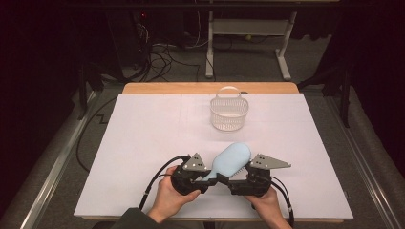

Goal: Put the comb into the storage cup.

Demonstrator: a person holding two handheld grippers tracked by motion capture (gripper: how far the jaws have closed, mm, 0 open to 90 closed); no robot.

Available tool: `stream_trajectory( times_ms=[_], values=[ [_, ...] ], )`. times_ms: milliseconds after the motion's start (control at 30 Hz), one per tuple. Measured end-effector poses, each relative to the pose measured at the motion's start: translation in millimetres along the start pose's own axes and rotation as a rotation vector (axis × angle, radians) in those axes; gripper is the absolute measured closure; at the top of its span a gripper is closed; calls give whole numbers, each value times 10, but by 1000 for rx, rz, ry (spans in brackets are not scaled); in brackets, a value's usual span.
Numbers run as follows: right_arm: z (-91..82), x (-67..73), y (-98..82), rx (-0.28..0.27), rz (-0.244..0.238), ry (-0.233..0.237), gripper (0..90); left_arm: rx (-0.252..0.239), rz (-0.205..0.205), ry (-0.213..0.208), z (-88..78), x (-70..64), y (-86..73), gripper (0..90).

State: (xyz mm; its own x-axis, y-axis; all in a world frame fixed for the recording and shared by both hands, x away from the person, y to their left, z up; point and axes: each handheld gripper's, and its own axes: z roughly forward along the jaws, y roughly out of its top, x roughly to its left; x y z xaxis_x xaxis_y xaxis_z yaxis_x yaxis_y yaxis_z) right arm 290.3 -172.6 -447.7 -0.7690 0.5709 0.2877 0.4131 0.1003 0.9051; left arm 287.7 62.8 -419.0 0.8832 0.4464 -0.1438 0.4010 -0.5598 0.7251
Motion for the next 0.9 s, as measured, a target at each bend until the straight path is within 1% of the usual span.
stream_trajectory(
  times_ms=[133,167,200,267,367,500,600,633,700,733,800,833,867,900],
  values=[
    [6,-8,6,4,18,8,179,14,9,-4,11,-2,6,694],
    [6,-8,6,4,18,8,179,14,9,-4,11,-2,6,694],
    [6,-14,11,6,32,16,183,16,17,3,25,-14,8,694],
    [8,-19,20,11,46,23,189,20,19,5,33,-22,15,694],
    [3,-13,50,15,54,25,207,18,20,3,31,-16,22,694],
    [-5,13,83,10,43,22,228,7,13,4,27,-26,39,695],
    [-7,25,89,6,32,25,242,9,20,5,17,-31,50,695],
    [-13,24,93,1,32,28,252,4,18,6,16,-38,54,695],
    [-29,21,101,-10,31,41,260,6,29,8,10,-52,70,695],
    [-40,23,107,-18,25,44,271,1,28,8,12,-66,78,696],
    [-68,23,119,-32,16,42,311,6,41,8,1,-78,96,696],
    [-83,22,125,-36,17,41,331,-5,32,10,3,-92,99,696],
    [-91,19,133,-37,18,45,338,0,39,9,-3,-90,102,696],
    [-95,19,141,-32,22,48,344,-7,33,12,1,-93,101,696]
  ],
)
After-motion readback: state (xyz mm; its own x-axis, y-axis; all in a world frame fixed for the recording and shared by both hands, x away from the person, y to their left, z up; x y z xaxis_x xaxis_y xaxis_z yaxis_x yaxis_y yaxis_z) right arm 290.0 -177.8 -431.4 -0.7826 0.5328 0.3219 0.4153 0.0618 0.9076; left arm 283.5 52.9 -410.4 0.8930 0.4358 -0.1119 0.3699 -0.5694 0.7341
